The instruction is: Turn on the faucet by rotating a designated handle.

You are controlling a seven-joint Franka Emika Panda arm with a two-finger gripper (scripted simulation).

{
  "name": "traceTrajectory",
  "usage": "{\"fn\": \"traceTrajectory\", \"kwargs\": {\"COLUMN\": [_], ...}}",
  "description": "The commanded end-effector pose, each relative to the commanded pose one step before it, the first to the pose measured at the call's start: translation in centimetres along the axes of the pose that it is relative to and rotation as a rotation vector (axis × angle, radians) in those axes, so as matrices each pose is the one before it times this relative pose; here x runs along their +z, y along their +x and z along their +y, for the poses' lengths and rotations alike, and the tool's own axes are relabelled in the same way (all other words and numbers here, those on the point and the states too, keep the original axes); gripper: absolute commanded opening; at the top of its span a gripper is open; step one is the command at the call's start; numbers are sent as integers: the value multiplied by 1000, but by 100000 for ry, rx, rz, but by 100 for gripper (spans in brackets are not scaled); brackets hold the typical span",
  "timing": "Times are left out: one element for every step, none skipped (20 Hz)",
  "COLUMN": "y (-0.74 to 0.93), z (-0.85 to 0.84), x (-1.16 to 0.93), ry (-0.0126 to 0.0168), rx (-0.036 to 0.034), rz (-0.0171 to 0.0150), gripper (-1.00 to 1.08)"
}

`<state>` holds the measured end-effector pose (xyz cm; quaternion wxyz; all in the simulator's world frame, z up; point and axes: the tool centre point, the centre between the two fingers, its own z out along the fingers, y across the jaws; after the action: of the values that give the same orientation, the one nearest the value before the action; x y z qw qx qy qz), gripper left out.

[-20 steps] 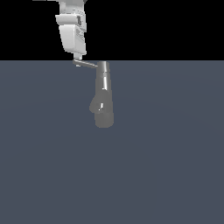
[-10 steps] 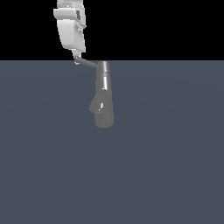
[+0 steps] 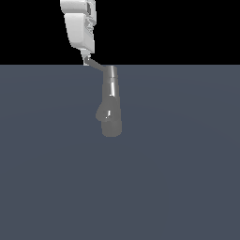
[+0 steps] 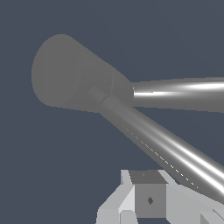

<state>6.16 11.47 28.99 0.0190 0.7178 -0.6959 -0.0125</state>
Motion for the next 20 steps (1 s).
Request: {"fn": "traceTrajectory", "kwargs": {"y": [917, 222, 180, 200, 201, 203, 204, 213, 207, 209, 210, 212, 214, 0, -701, 663, 670, 677, 698, 690], "z": [807, 256, 235, 246, 248, 249, 251, 256, 254, 255, 257, 258, 260, 0, -307, 30, 31, 31, 24, 31], "x": [65, -107, -55, -78, -79, -80, -81, -90, -83, -84, -85, -86, -88, 0, 39, 2, 2, 2, 12, 2], "ry": [-1033, 0, -90, -52, -52, -52, -51, -36, -51, -51, -51, -51, -50, 0, 359, -24, -24, -24, -41, -24], "rx": [450, 0, -78, -45, -45, -46, -46, -32, -46, -46, -46, -47, -47, 0, -712, 41, 41, 41, 71, 41], "rz": [277, 0, -8, -5, -5, -5, -5, -4, -5, -5, -5, -5, -4, 0, -204, 11, 11, 11, 20, 12], "gripper": [-100, -100, -100, -100, -100, -100, -100, -100, -100, -100, -100, -100, -100, -100, -100, -100, -100, -100, -100, -100]}}
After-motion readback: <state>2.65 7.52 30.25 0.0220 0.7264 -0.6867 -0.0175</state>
